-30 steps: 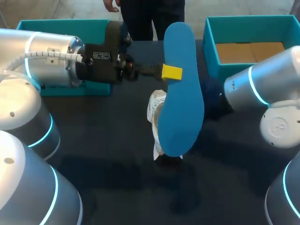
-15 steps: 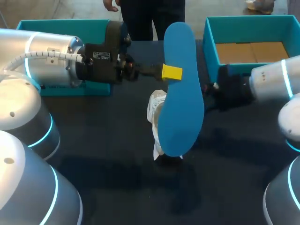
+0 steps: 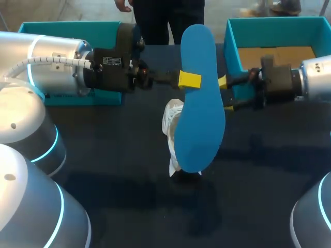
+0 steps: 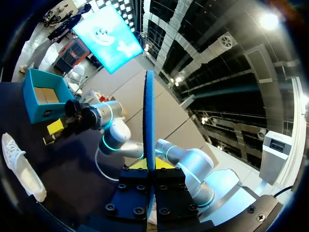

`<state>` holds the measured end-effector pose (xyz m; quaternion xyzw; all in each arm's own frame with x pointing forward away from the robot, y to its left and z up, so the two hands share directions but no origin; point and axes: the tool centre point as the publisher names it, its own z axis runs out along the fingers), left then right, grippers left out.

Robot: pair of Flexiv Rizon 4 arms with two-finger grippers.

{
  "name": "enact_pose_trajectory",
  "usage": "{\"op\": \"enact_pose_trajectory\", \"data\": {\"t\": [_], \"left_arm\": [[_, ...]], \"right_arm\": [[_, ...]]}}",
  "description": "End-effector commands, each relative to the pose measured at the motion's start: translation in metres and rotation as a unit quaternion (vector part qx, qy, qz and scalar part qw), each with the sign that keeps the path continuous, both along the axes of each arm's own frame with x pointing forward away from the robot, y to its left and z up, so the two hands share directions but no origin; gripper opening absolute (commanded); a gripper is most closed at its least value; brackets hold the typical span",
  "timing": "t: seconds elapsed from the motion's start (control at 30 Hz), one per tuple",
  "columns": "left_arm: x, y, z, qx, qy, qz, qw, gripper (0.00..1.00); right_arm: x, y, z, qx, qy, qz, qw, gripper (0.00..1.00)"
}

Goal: Take the shoe out of the shoebox, open the shoe tongue, remove and reinsert the insole, then place the shoe into the shoebox

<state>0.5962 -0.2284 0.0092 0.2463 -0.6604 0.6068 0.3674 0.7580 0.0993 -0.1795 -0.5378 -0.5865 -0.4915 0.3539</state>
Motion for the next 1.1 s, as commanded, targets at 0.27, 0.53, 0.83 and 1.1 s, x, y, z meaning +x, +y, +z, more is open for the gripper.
{"op": "enact_pose_trajectory", "data": {"t": [0.27,0.53,0.83,1.1], "left_arm": [[-0.001,-0.001,-0.002,-0.002,0.000,0.002,1.000,0.00],[-0.001,-0.001,-0.002,-0.002,0.000,0.002,1.000,0.00],[0.001,0.019,-0.015,-0.007,-0.159,-0.009,0.987,0.00],[0.014,0.031,-0.045,0.023,-0.388,0.012,0.921,0.00]], "right_arm": [[-0.002,-0.001,0.003,0.036,-0.008,-0.007,0.999,1.00],[-0.002,-0.001,0.003,0.036,-0.008,-0.007,0.999,1.00],[-0.002,-0.001,0.003,0.036,-0.008,-0.007,0.999,1.00],[-0.002,-0.001,0.003,0.036,-0.008,-0.007,0.999,1.00]]}}
